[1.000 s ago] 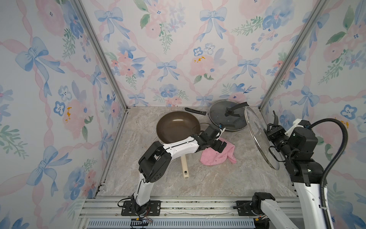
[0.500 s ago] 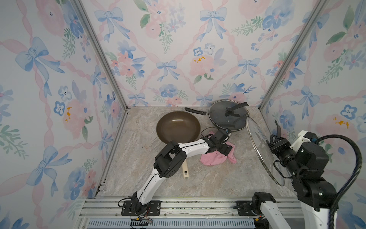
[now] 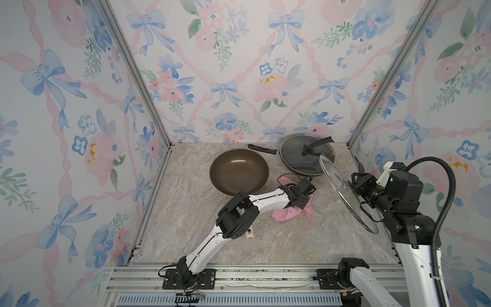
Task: Wipe the pot lid with a cloth
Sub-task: Pick up the cleaning item at the center of the board, then wipe the pot lid.
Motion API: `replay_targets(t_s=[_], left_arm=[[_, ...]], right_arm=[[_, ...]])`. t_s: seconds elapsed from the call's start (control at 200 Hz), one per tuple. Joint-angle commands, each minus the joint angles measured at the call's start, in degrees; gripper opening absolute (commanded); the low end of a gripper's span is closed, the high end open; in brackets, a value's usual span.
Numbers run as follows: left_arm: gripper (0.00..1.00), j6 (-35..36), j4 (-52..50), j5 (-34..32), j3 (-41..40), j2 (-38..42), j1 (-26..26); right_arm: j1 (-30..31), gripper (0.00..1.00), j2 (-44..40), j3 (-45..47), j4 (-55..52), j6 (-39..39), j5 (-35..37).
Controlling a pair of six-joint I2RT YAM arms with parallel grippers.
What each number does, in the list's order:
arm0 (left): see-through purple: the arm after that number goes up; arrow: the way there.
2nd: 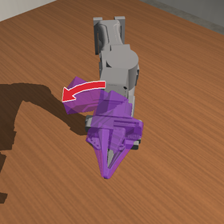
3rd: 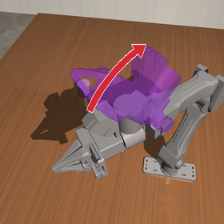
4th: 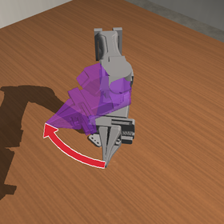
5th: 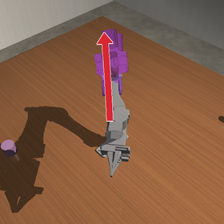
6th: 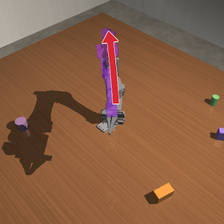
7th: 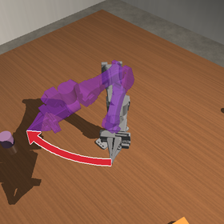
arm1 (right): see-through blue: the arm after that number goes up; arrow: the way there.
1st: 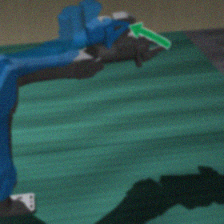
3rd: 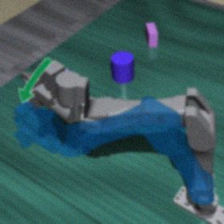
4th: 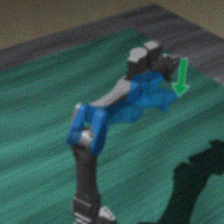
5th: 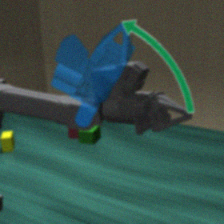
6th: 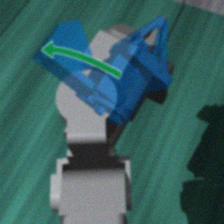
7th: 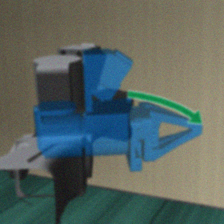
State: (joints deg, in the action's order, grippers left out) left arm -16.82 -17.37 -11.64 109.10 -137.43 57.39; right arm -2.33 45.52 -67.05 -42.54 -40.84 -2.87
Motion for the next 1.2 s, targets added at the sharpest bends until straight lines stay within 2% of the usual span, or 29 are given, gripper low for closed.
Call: replay_targets(t_s=[0.0, 0.12, 0.25, 0.465, 0.615, 0.745, 0.89, 1.08, 1.195], left_arm=[[0.26, -0.5, -2.5, -2.7, 2.0, 5.0, 0.1], [0.18, -0.8, -2.3, -1.3, 0.8, 12.5, -0.6], [0.16, 0.3, -1.1, -0.7, -2.9, 22.0, -1.4], [0.14, 1.9, 3.1, 1.1, -13.1, 37.1, -3.5], [0.13, 2.8, 11.9, 3.0, -23.6, 47.7, -4.6], [0.12, 4.2, 22.4, 4.0, -34.5, 55.9, -6.1], [0.13, 5.1, 32.8, 7.7, -45.1, 62.6, -7.9], [0.11, 11.0, 33.7, 15.6, -48.0, 64.1, -7.4], [0.1, 15.1, 34.1, 19.5, -47.8, 63.4, -5.1]], right_arm=[[-0.9, 0.25, 0.9, -3.4, 11.7, -0.4, -5.2], [-1.9, 0.24, 4.1, -2.0, 17.0, -3.8, -10.0], [-2.6, 0.23, 7.3, 0.7, 24.4, -9.3, -14.2], [-2.4, 0.23, 10.6, 6.0, 35.7, -19.1, -19.2], [-1.7, 0.23, 12.2, 9.1, 43.5, -25.9, -23.1], [2.5, 0.23, 12.9, 11.4, 46.9, -29.8, -22.3], [8.1, 0.23, 15.4, 14.5, 55.2, -35.6, -22.5], [16.1, 0.23, 22.2, 15.0, 65.4, -41.2, -22.6], [19.7, 0.23, 28.5, 12.8, 72.2, -44.1, -24.5]])
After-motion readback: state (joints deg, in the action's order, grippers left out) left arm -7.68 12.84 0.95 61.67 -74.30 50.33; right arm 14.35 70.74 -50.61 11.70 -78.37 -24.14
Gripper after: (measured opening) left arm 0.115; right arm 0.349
